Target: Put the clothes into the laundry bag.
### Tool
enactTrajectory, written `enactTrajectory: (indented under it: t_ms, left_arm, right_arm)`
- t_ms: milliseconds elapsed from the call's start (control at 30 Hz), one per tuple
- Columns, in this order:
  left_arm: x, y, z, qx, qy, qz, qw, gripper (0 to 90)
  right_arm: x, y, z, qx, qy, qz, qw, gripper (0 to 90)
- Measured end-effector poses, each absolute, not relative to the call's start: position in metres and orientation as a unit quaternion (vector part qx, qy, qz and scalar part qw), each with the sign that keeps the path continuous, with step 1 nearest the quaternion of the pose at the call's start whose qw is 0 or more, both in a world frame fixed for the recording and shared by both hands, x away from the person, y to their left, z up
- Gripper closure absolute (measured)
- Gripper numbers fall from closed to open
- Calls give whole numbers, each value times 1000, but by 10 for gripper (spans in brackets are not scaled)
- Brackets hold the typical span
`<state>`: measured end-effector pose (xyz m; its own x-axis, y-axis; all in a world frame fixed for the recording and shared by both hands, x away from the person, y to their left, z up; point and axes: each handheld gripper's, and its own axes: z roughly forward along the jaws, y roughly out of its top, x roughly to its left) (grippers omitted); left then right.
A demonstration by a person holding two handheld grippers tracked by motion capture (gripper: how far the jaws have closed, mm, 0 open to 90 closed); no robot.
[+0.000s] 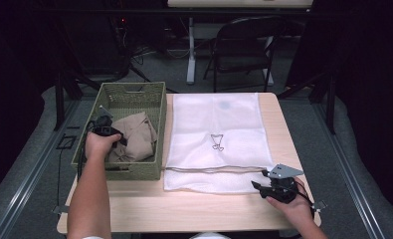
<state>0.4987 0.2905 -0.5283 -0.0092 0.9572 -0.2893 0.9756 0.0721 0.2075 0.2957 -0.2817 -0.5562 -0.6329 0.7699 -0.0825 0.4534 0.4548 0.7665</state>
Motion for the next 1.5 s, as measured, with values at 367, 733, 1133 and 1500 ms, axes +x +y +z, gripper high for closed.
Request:
enactTrajectory:
  t_ms: [367, 733, 1133, 1500]
  left_arm:
    - [498, 281, -513, 691, 700, -3, 179, 666]
    - [498, 270, -493, 701, 689, 24, 181, 674]
    - [494, 273, -463, 695, 690, 51, 195, 678]
    - [491, 276, -447, 694, 689, 60, 199, 679]
  right_arm:
    - [296, -282, -556, 370, 826, 367, 215, 423]
    - [296, -283, -556, 371, 824, 369, 217, 423]
    - [296, -283, -556, 372, 823, 369, 219, 423]
    - [295, -283, -555, 370, 823, 372, 218, 422]
